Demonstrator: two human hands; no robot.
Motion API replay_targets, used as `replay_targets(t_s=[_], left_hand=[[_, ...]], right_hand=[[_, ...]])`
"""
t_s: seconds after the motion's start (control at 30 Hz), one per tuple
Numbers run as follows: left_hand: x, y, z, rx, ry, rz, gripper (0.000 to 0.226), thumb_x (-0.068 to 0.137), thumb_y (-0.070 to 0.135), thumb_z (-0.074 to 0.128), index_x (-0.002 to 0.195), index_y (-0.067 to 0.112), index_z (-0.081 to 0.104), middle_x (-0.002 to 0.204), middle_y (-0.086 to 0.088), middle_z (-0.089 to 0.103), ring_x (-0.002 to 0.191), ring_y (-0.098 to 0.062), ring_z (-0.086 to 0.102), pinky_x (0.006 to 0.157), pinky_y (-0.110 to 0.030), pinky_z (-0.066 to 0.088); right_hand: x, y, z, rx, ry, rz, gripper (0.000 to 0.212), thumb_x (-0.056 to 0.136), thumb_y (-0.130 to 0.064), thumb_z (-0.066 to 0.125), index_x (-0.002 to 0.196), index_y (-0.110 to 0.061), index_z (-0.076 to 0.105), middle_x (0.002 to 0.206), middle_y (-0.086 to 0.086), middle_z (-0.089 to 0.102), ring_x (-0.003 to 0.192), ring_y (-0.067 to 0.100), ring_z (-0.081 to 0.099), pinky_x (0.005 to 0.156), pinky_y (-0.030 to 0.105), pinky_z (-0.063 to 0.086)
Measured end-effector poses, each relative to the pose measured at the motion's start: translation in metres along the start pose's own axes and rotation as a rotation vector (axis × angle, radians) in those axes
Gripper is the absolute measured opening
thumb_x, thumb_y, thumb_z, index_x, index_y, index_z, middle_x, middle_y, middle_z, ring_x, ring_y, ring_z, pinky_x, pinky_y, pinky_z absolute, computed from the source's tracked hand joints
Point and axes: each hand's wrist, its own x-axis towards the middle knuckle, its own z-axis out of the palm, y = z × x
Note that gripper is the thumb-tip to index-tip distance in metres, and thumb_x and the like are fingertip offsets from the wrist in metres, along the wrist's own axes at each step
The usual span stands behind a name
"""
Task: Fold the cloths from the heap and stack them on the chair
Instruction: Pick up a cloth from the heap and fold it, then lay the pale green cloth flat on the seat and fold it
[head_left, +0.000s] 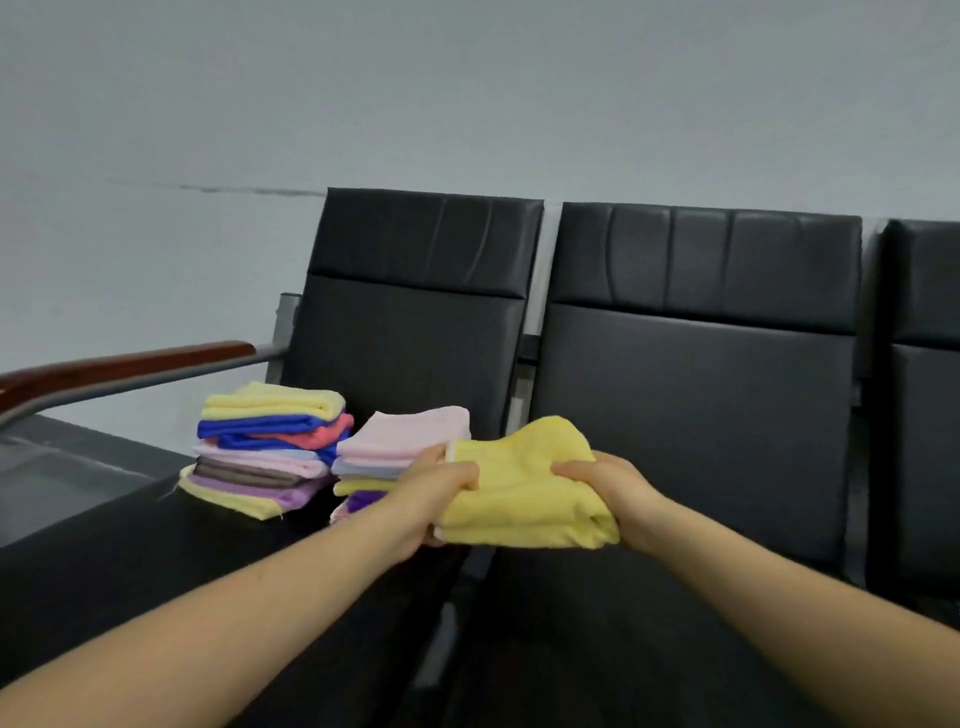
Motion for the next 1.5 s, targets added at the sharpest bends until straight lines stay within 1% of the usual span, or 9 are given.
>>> replay_targets(t_s=[0.23,0.37,0.53,0.63,0.83,0.97,1.17,1.33,1.5], left_hand=[[0.123,0.062,-0.104,0.395,0.548,0.422,0.048,0.088,0.017,0.055,0.136,0.021,0.051,0.127,-0.007,0.052,0.111,-0.027,0.054,0.086,-0.032,0.042],[0.167,-0.002,-0.133,1.051,0.345,0.214,0.038,0.093,0.038,0.043,0.089,0.012,0.069,0.101,-0.014,0.064,0.101,-0.033,0.059,0.078,-0.034,0.045],[0.151,-0.022,-0.116,1.212,0.361,0.253,0.044,0.100,0.041,0.036,0.115,0.015,0.069,0.137,-0.015,0.051,0.126,-0.028,0.044,0.101,-0.036,0.037],[0.120,0.003,-0.093,1.159,0.421,0.260,0.044,0.098,0.043,0.039,0.121,0.018,0.067,0.147,-0.011,0.041,0.137,-0.027,0.034,0.108,-0.039,0.032],[0.037,0.023,-0.001,0.728,0.287,0.339,0.034,0.096,0.029,0.046,0.068,0.015,0.059,0.078,-0.009,0.060,0.082,-0.032,0.059,0.060,-0.033,0.038],[-0.015,0.006,0.100,0.471,0.085,0.224,0.023,0.096,0.025,0.047,0.100,0.015,0.068,0.096,-0.010,0.068,0.092,-0.027,0.064,0.086,-0.038,0.054],[-0.084,-0.009,0.300,0.232,-0.252,0.094,0.016,0.097,0.022,0.047,0.098,0.019,0.063,0.090,0.001,0.060,0.071,-0.012,0.058,0.065,-0.026,0.050],[-0.122,-0.031,0.426,0.192,-0.466,0.068,0.016,0.096,0.021,0.047,0.088,0.019,0.060,0.086,-0.004,0.061,0.061,-0.013,0.054,0.057,-0.024,0.045],[-0.150,-0.037,0.517,0.202,-0.593,0.076,0.018,0.095,0.026,0.048,0.079,0.024,0.057,0.092,-0.012,0.065,0.076,-0.023,0.057,0.072,-0.033,0.050]], right_hand=[[0.119,-0.076,0.106,0.029,0.000,-0.268,0.077,0.091,-0.028,0.062,0.154,-0.017,0.020,0.146,0.008,0.040,0.127,0.028,0.047,0.098,0.038,0.045],[0.155,-0.025,0.151,-0.664,-0.100,-0.180,0.068,0.096,-0.055,0.040,0.151,-0.019,0.026,0.151,0.016,0.034,0.136,0.036,0.034,0.110,0.041,0.032],[0.133,-0.001,0.139,-0.641,-0.093,-0.234,0.062,0.097,-0.050,0.041,0.149,-0.019,0.030,0.143,0.017,0.043,0.126,0.035,0.046,0.101,0.038,0.039],[0.101,-0.009,0.106,-0.606,-0.040,-0.303,0.052,0.097,-0.041,0.045,0.143,-0.017,0.042,0.127,0.015,0.058,0.104,0.025,0.057,0.088,0.034,0.045],[0.002,0.004,0.019,-0.425,0.025,-0.268,0.019,0.097,-0.028,0.049,0.108,-0.020,0.063,0.086,-0.005,0.063,0.085,0.017,0.062,0.076,0.036,0.053],[-0.069,0.045,-0.075,-0.321,0.147,-0.160,0.019,0.098,-0.024,0.048,0.089,-0.019,0.064,0.074,-0.004,0.063,0.059,0.009,0.055,0.049,0.021,0.042],[-0.161,0.109,-0.259,-0.212,0.532,-0.007,0.029,0.100,-0.025,0.045,0.079,-0.016,0.061,0.061,-0.001,0.056,0.037,0.003,0.045,0.039,0.015,0.033],[-0.224,0.135,-0.375,-0.528,0.800,0.003,0.036,0.091,-0.026,0.048,0.083,0.007,0.060,0.076,0.021,0.064,0.065,0.024,0.055,0.066,0.039,0.049],[-0.257,0.138,-0.475,-0.770,1.125,0.064,0.032,0.091,-0.027,0.053,0.113,-0.008,0.068,0.114,0.013,0.066,0.106,0.030,0.057,0.090,0.039,0.045]])
